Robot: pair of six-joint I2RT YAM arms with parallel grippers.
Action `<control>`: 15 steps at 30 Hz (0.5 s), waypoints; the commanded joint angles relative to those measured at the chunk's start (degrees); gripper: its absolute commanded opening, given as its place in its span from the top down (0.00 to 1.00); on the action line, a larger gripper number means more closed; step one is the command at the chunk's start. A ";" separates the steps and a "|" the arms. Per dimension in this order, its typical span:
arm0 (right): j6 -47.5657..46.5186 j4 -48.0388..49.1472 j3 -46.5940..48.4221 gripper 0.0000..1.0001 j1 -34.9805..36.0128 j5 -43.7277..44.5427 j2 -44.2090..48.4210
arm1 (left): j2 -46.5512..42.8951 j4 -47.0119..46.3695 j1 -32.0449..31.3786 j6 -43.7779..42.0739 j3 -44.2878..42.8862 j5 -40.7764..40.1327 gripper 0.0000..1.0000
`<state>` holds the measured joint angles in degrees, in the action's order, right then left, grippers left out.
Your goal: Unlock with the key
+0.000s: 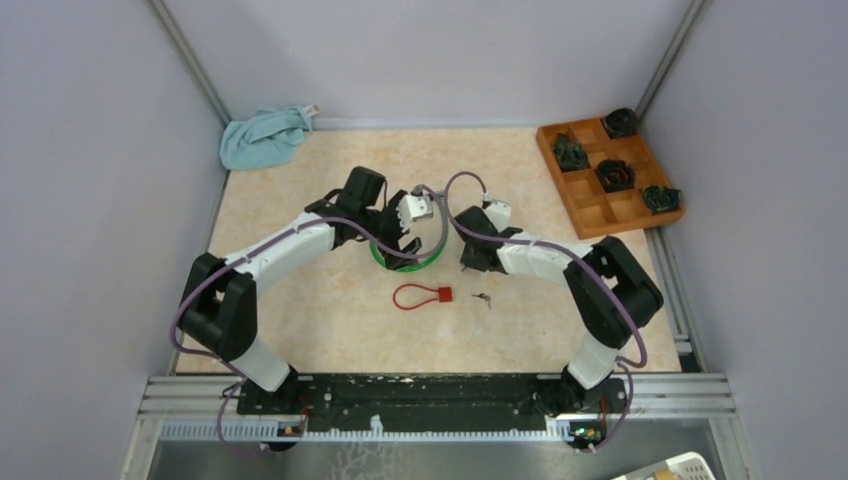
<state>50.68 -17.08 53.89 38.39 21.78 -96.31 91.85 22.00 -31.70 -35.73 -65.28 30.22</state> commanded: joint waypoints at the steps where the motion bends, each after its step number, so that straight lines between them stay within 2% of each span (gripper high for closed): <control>1: -9.24 7.47 -1.35 1.00 -0.56 -6.03 4.48 | -1.35 2.50 0.40 -1.92 0.38 2.26 0.01; 6: -13.64 16.58 -6.27 1.00 -5.14 -20.30 10.61 | -3.08 5.62 0.41 -5.43 -0.06 0.90 0.01; 11: -16.70 17.81 -6.66 1.00 -6.05 -28.01 15.61 | -5.62 7.84 0.33 -8.76 0.11 1.13 0.04; 15: -16.30 19.41 -5.70 1.00 -6.09 -37.28 17.51 | -6.37 12.30 0.13 -10.39 -3.61 1.93 0.08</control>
<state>35.94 -2.76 46.57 32.14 -4.73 -81.78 87.09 29.12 -31.73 -42.78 -65.47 30.61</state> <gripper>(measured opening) 0.008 0.941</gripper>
